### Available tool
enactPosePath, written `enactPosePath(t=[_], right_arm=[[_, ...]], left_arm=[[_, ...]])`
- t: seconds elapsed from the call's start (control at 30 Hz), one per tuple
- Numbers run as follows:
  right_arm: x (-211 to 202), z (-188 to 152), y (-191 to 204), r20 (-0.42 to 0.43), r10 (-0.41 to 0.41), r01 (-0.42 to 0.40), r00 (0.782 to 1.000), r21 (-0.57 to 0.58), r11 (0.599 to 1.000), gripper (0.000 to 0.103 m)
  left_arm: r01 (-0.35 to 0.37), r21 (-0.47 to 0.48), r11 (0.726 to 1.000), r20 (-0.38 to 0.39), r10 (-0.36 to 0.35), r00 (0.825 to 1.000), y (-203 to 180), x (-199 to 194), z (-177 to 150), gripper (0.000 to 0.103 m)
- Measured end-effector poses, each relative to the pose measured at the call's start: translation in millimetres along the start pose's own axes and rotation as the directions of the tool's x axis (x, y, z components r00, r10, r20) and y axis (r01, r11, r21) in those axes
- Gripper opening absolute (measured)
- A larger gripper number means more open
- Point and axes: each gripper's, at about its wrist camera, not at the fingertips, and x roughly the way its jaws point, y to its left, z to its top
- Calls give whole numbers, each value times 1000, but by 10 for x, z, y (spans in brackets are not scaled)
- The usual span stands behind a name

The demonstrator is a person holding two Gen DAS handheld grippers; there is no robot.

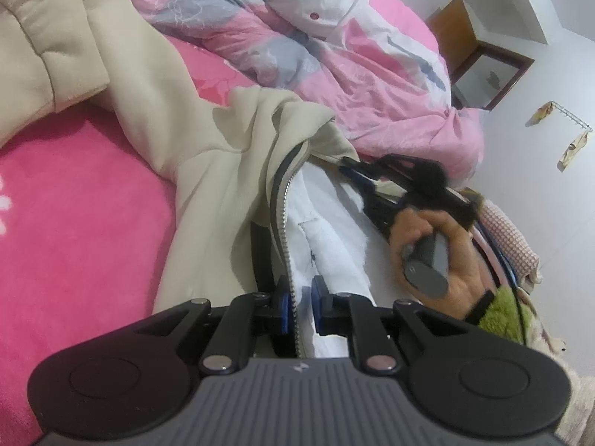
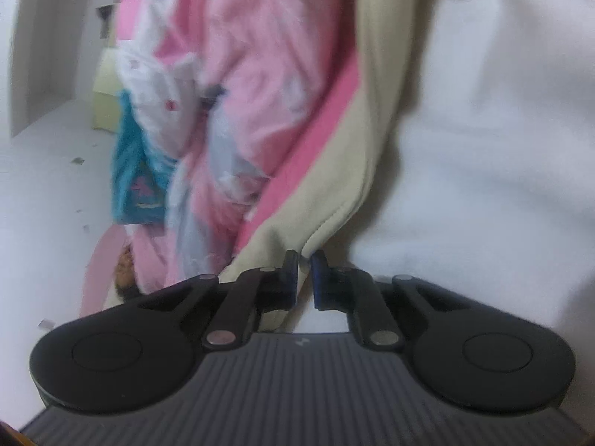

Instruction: Fold clothes

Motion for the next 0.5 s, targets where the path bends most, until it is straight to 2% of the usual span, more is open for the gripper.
enactPosePath(t=[0.1, 0.17, 0.2, 0.27, 0.33, 0.4, 0.5], right_arm=[[-180, 3, 166, 8, 76, -75, 997, -123, 990, 3], [-312, 5, 273, 12, 138, -132, 990, -207, 969, 3], [-357, 34, 279, 17, 170, -162, 985, -219, 962, 3], [-446, 91, 292, 26, 233, -220, 972, -242, 945, 3], [-475, 172, 195, 20, 306, -297, 952, -193, 935, 3], [-500, 209, 191, 5, 322, -315, 947, -196, 928, 3], [-537, 265, 183, -19, 346, -343, 938, -200, 918, 0]], left_arm=[[-28, 27, 999, 51, 26, 998, -46, -88, 13, 14], [-72, 82, 994, 109, 63, 992, -124, -172, 26, 20], [-117, 129, 985, 132, 100, 986, -200, -183, 32, 23], [-198, 217, 956, 170, 162, 972, -371, -178, 49, 23], [-255, 293, 921, 185, 207, 961, -574, -130, 83, 24], [-287, 348, 893, 188, 234, 954, -747, -54, 138, 26], [-335, 452, 827, 193, 276, 942, -1026, 146, 250, 28]])
